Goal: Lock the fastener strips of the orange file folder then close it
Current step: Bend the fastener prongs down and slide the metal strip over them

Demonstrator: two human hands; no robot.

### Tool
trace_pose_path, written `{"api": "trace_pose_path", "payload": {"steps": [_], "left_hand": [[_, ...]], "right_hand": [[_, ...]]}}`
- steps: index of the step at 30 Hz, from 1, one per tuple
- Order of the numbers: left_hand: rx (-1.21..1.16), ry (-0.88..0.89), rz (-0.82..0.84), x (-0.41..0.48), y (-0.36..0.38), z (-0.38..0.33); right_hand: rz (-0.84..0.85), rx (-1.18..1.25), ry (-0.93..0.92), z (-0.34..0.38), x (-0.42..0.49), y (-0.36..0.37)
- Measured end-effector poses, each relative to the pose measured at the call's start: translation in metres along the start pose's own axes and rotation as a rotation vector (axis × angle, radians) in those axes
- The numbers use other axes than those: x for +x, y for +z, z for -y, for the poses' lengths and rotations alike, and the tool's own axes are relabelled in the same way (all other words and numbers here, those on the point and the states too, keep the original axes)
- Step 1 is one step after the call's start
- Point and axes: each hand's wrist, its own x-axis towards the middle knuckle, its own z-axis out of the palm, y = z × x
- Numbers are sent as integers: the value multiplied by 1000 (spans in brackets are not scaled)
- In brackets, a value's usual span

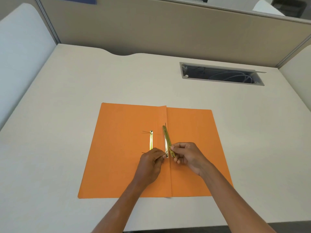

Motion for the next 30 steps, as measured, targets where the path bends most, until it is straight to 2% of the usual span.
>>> {"api": "trace_pose_path", "payload": {"steps": [13,23,30], "left_hand": [[142,49,-20,3,8,-4],[103,17,-22,5,7,-7],[90,13,-15,5,5,-10]], "right_hand": [[11,47,-20,3,-5,3],[67,143,50,6,-4,1],[107,-86,103,19,-1,-2]]}}
